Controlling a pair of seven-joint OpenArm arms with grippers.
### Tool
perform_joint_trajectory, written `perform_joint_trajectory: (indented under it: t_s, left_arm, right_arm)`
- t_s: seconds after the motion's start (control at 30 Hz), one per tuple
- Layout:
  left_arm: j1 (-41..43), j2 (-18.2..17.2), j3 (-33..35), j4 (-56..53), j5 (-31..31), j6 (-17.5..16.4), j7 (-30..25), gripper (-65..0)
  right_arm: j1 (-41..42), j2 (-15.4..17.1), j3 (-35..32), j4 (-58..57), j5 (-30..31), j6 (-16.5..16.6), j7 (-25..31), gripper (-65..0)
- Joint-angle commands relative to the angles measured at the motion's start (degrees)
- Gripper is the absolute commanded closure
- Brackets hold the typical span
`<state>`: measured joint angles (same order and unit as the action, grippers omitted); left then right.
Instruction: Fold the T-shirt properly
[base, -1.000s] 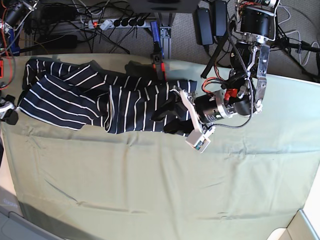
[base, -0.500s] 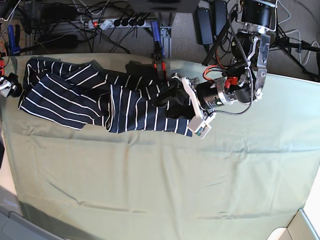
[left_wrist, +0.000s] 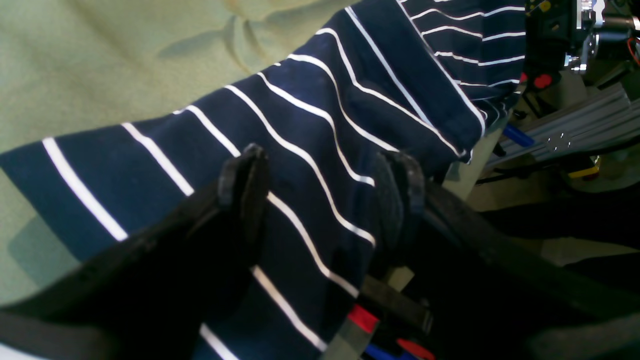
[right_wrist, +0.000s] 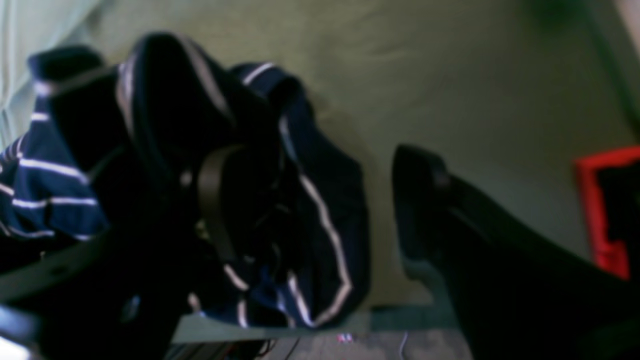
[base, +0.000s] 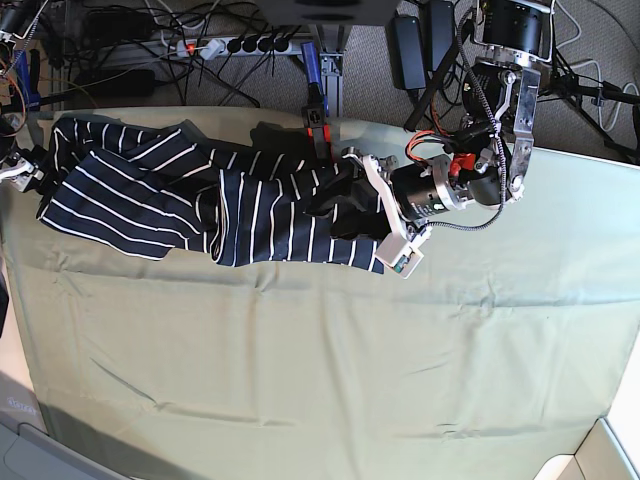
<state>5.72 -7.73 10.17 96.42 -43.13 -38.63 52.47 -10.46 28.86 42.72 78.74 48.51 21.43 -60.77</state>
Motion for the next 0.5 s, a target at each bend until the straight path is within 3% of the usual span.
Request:
perform_joint_trajectory:
  t_s: [0.0,0.23,0.47]
  left_arm:
    - [-0.79,0.07,-0.02,1.09,-1.16,-0.66,-1.22,-37.0]
    - [-0.79,0.09,-0.02,1.09,-1.16,-0.66,-1.27,-37.0]
    - [-0.79,0.09,-0.02,1.09,-1.16,-0.66,-1.25,-37.0]
  right_arm:
    - [0.46,1.09,0.02,0.72,1.25,4.59,0.72,-42.4]
    - [0.59,-2.27,-0.33,0.72,2.95,5.86,0.28,-42.4]
    - [0.59,-2.71,-2.12,0.72,3.48,6.08,0.28,-42.4]
